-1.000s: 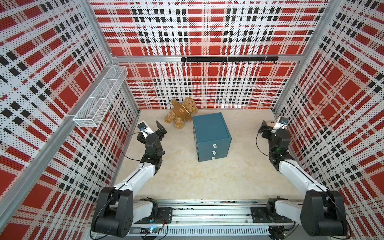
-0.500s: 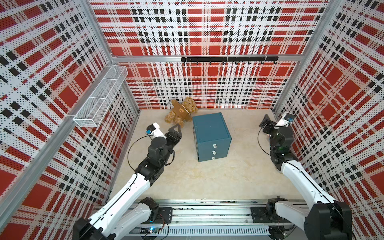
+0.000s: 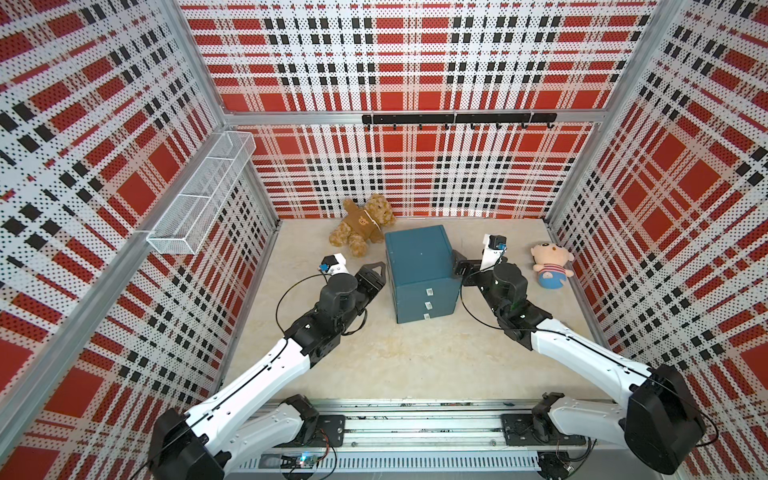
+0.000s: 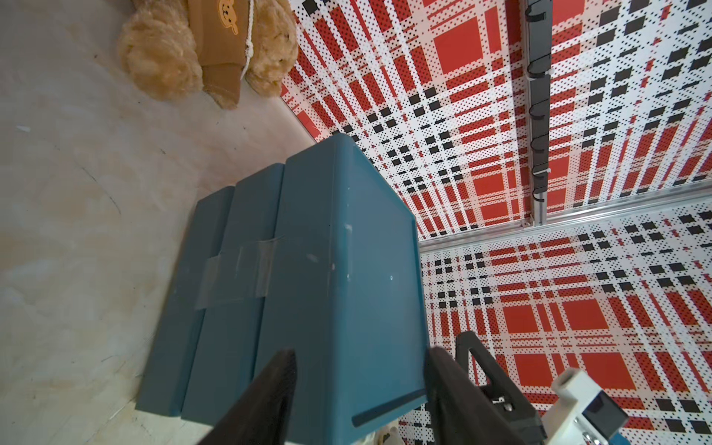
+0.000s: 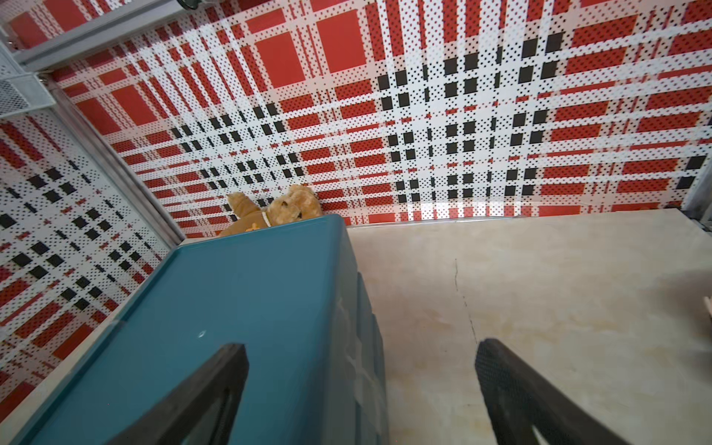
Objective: Take the seed bags out of the drawer
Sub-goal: Open the drawer in the storage box.
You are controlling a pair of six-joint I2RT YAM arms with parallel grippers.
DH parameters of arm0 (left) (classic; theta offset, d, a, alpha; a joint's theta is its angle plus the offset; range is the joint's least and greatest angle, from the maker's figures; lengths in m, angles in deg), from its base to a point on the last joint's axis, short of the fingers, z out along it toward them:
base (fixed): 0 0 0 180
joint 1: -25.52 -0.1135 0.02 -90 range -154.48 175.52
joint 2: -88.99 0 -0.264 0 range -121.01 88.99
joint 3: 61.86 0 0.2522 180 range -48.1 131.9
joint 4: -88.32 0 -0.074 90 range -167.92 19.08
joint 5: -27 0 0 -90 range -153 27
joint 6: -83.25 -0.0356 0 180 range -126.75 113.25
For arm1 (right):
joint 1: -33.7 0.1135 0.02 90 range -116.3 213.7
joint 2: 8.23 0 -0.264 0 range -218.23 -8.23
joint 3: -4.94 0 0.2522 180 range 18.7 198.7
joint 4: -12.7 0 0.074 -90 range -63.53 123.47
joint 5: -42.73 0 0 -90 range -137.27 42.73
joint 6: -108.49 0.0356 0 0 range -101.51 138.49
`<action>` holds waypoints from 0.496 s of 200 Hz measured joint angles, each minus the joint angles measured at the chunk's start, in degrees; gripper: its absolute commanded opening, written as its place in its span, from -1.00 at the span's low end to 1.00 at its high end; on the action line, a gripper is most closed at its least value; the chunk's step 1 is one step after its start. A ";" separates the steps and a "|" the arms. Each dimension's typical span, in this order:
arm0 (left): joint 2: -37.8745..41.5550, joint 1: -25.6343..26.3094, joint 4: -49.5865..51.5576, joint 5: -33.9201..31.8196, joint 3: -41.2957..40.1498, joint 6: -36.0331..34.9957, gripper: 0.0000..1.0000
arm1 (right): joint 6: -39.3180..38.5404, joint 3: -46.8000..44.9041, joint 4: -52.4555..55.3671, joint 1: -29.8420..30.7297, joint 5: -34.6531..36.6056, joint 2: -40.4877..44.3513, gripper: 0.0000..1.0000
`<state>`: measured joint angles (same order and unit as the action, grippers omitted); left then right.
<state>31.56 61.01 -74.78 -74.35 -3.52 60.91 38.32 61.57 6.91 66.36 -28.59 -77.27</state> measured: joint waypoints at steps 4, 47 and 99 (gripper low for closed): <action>0.15 -0.35 0.04 0.31 -0.07 0.11 0.19 | 0.02 0.00 0.02 0.20 0.00 0.31 1.00; 1.77 -3.89 2.89 1.38 0.20 -0.96 0.19 | 19.41 8.63 20.22 1.33 -10.93 4.52 0.11; 1.16 -5.09 6.78 -0.72 4.94 -6.47 0.22 | 22.64 24.09 53.81 7.54 -1.05 3.04 0.09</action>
<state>32.72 55.91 -68.01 -75.07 1.42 54.44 60.97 85.66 60.73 73.90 -29.64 -74.23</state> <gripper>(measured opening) 0.607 0.532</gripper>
